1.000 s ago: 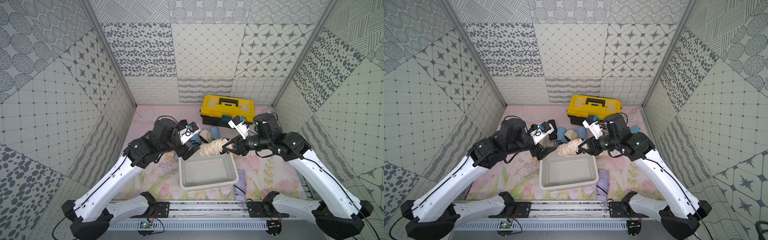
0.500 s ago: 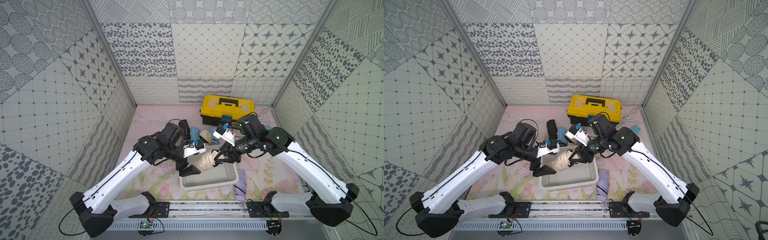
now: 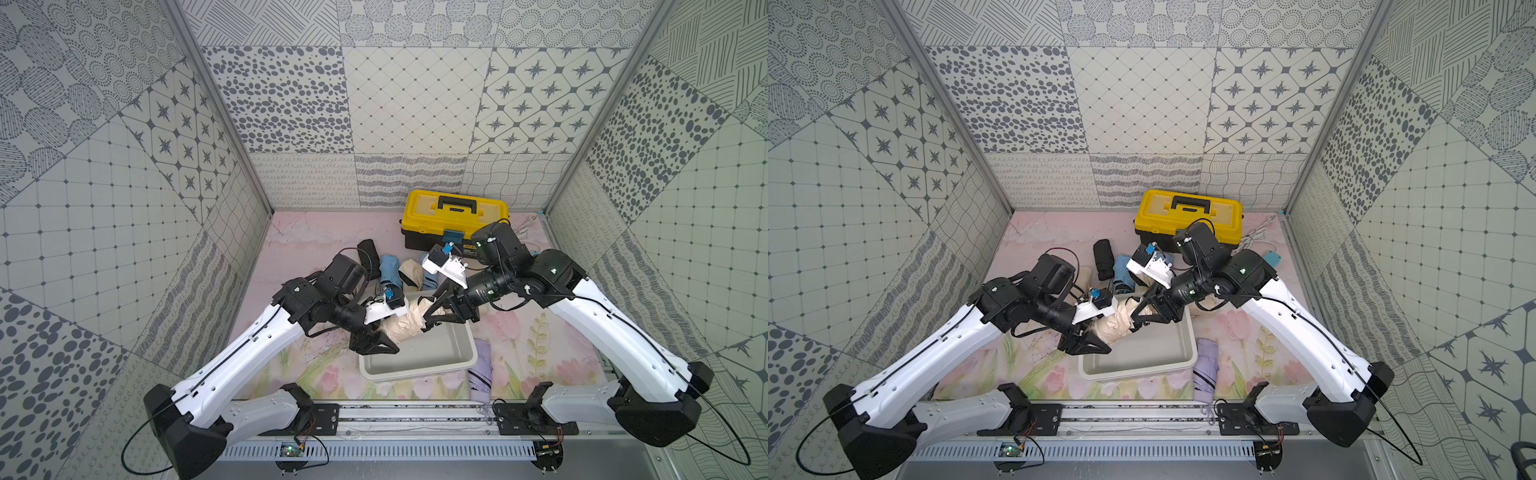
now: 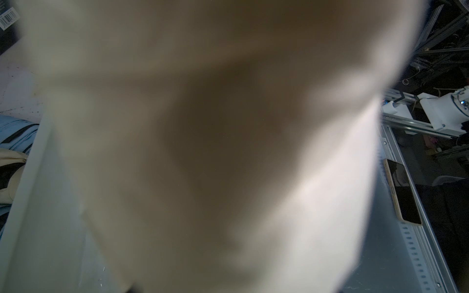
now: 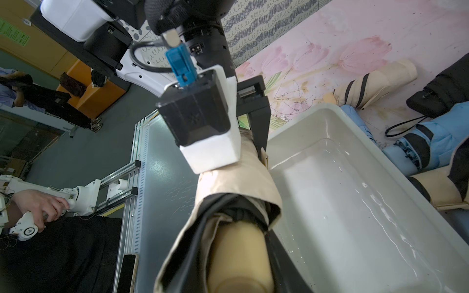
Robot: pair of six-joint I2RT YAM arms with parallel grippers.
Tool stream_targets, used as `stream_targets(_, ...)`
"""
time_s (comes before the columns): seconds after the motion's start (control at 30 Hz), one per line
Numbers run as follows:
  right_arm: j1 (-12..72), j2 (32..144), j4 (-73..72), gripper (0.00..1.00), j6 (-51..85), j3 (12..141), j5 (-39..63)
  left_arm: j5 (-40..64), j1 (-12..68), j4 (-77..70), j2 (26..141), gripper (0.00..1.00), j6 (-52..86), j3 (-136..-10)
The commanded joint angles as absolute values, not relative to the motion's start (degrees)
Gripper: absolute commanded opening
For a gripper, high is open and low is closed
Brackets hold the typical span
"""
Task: Put the umbrella into the storage box
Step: Pick up the umbrella from the center of the board.
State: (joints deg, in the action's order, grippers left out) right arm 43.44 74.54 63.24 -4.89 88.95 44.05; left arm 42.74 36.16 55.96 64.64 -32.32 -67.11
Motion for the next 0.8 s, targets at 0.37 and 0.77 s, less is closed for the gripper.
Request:
stream_targets(0.37, 43.55, 73.58, 56.76, 0.64, -1.32, 93.17, 37.25, 50.74, 35.94, 41.97, 59.97, 0.2, -28.55, -63.26)
stream_targets(0.77, 42.95, 51.78, 42.18, 0.91, 16.48, 78.88, 17.37, 42.99, 35.95, -14.96, 55.58, 0.11, 10.97, -45.93)
